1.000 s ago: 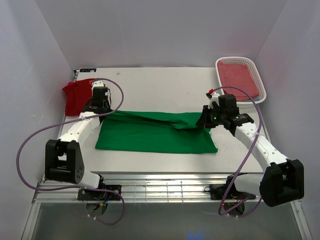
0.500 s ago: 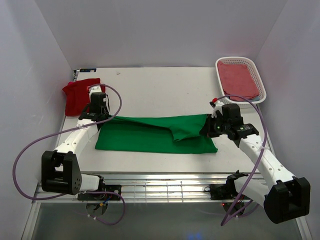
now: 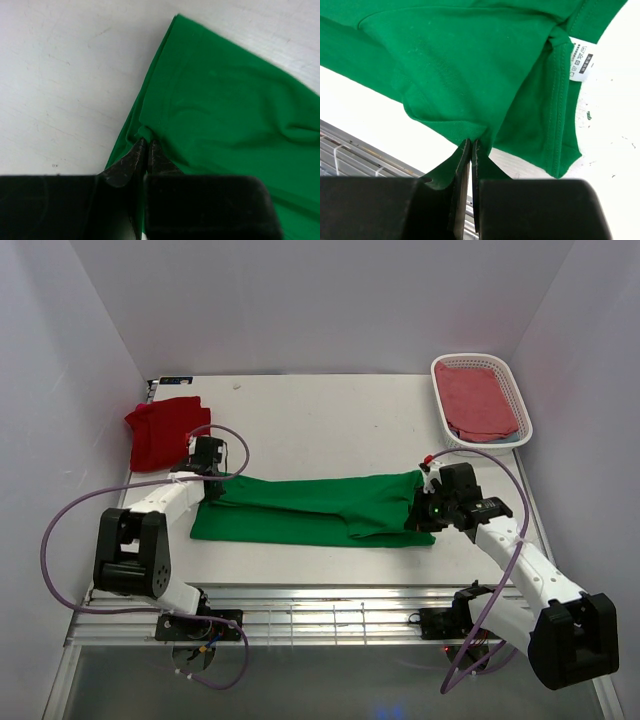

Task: Fold and stack the t-shirts
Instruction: Fold the tshirt

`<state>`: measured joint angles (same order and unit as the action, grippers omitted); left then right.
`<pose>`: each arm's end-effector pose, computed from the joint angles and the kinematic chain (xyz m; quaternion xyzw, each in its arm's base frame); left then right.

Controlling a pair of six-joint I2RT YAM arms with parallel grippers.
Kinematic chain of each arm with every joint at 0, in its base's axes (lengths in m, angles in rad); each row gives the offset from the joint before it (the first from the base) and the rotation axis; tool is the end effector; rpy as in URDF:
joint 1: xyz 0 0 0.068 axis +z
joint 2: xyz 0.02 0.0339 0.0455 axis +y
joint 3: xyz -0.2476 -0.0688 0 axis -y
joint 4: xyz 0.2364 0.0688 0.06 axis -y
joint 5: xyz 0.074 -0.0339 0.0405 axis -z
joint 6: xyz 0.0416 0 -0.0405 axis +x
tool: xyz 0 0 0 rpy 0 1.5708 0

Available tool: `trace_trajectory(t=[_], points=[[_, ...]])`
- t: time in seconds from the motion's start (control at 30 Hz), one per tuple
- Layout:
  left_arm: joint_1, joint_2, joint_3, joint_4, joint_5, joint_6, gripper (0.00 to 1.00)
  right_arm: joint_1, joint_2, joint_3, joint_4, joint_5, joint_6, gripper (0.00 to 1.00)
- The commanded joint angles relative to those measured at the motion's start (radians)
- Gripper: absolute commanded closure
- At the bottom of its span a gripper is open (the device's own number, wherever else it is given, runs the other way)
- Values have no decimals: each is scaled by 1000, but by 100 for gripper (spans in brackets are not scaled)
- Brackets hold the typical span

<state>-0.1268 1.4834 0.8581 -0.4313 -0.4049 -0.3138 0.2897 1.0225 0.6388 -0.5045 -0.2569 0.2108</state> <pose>0.2802 -0.0192 0.1727 -0.1394 0.9385 0.1353 0.2856 0.1931 0.0686 0.2033 -0.0797 0.9321 0.1992 0.2917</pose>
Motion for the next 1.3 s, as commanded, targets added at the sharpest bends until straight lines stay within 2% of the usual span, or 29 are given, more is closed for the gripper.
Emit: trace_trajectory(t=[0.0, 0.07, 0.1, 0.13, 0.17, 0.2, 0.27, 0.33, 0.47, 0.67, 0.97, 1.27], points=[[6, 27, 27, -63, -35, -27, 89, 5, -24, 4, -38, 39, 16, 92], [4, 37, 27, -72, -38, -33, 80, 5, -16, 15, -68, 36, 19, 85], [4, 43, 28, -76, -41, -37, 72, 5, -3, 24, -80, 39, 19, 72], [6, 43, 29, -81, -51, -44, 67, 6, 2, 41, -89, 50, 19, 69], [4, 40, 30, -81, -54, -50, 59, 8, 5, 50, -94, 54, 12, 68], [4, 32, 33, -83, -58, -54, 45, 6, 8, 62, -88, 74, 7, 66], [4, 3, 48, -80, -69, -67, 38, 6, 19, 105, -59, 85, -4, 64], [6, -24, 70, -76, -78, -71, 35, 6, 69, 168, -45, 113, -8, 62], [4, -32, 136, -66, -75, -67, 35, 5, 249, 271, -16, 128, -16, 63], [4, 15, 188, -26, -22, -48, 37, 0, 427, 358, 66, 153, 1, 63], [4, 63, 159, 65, 51, -53, 43, -61, 553, 452, 87, 208, -24, 63], [4, 133, 168, 68, 60, -54, 45, -116, 625, 510, 86, 176, -56, 63]])
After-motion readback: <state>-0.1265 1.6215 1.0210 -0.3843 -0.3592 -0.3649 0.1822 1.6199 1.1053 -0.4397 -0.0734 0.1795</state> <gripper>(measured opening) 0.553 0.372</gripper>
